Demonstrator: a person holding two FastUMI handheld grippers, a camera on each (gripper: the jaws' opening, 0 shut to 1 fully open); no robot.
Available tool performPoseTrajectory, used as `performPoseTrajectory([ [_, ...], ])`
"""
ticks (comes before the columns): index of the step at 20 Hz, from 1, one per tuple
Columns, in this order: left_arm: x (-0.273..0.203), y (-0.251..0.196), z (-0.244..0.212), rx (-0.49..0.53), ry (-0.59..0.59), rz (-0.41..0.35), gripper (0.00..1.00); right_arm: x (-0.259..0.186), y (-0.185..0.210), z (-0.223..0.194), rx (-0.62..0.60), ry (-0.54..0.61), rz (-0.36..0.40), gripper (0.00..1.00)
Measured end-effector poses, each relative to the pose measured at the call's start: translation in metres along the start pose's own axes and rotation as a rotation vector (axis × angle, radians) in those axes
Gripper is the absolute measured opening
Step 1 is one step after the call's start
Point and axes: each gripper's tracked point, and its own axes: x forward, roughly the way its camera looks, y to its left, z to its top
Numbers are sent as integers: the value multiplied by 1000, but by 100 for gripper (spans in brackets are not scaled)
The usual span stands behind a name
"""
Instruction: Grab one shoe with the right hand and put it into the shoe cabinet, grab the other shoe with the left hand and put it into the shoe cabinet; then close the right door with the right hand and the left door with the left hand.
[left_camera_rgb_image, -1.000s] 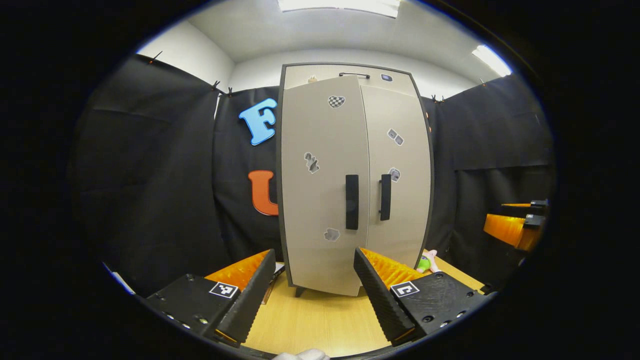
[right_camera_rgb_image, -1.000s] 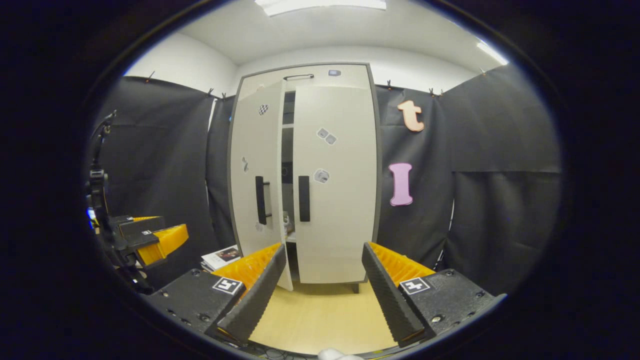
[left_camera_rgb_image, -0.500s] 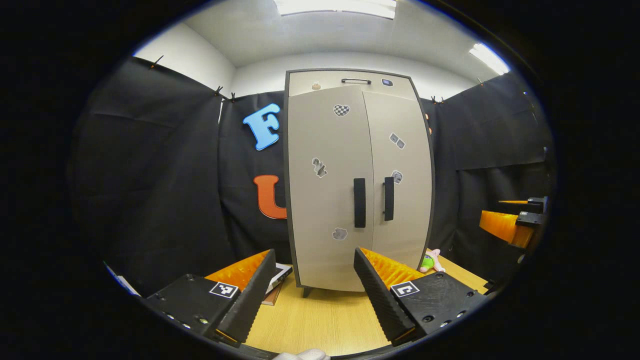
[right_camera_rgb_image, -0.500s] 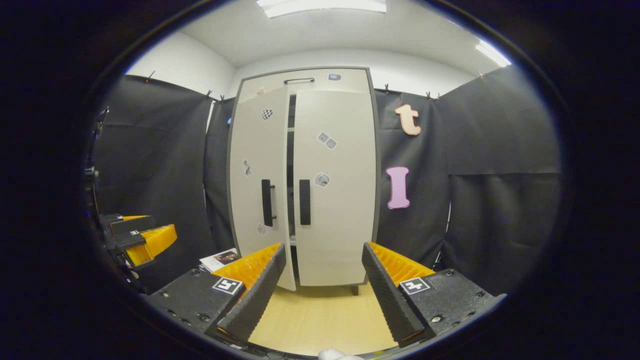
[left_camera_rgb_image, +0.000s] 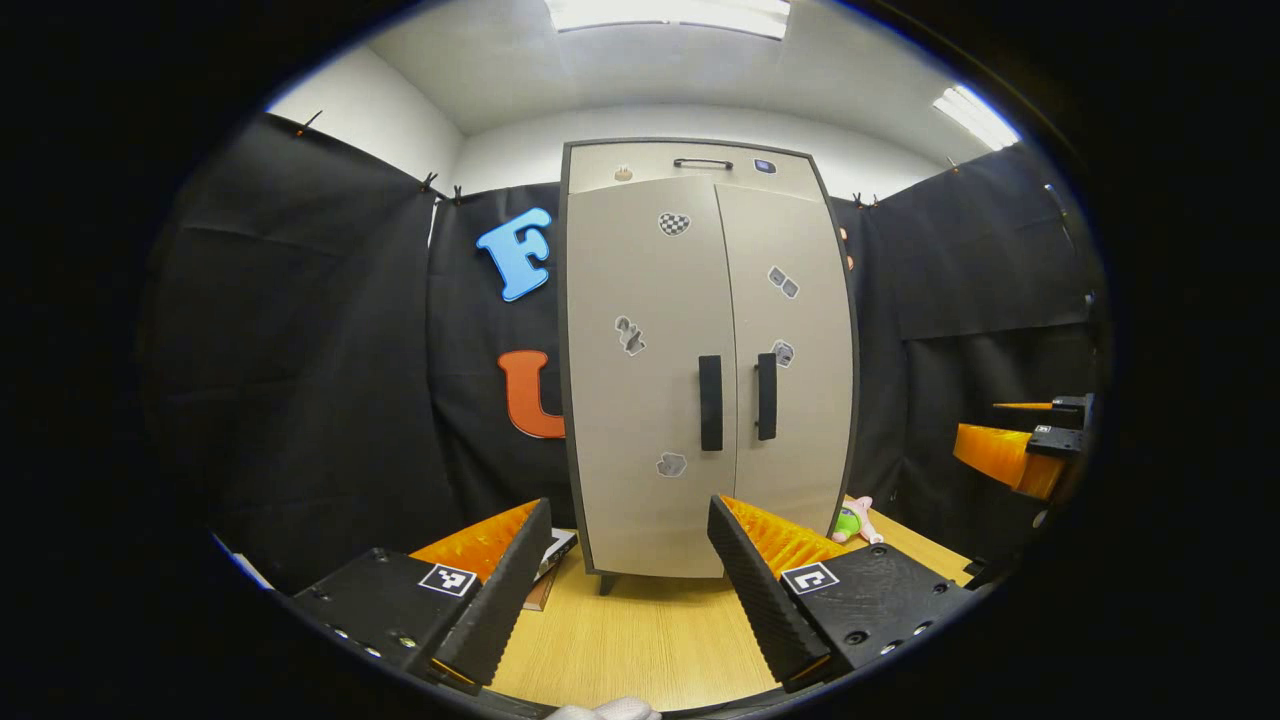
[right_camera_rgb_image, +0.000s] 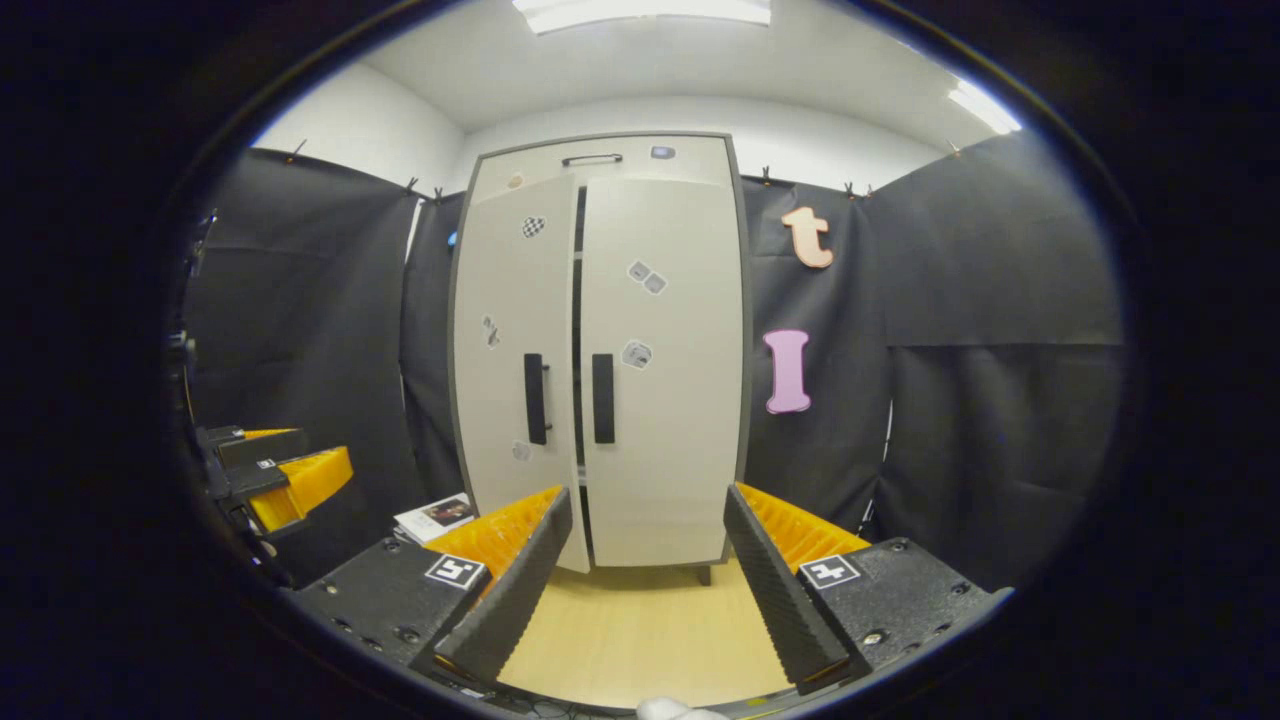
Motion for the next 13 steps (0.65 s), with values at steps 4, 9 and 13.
performPoseTrajectory([
  [4, -2, 1, 3, -4, -6, -1, 95, -10, -1, -1, -4, -6, -5, 99],
  [9, -3, 0, 5, -7, -10, -4, 95, -13, -2, 1, -4, -11, -6, 99],
  [13, -5, -2, 5, 1, -7, -7, 95, -14, -2, 1, -4, -8, -5, 99],
])
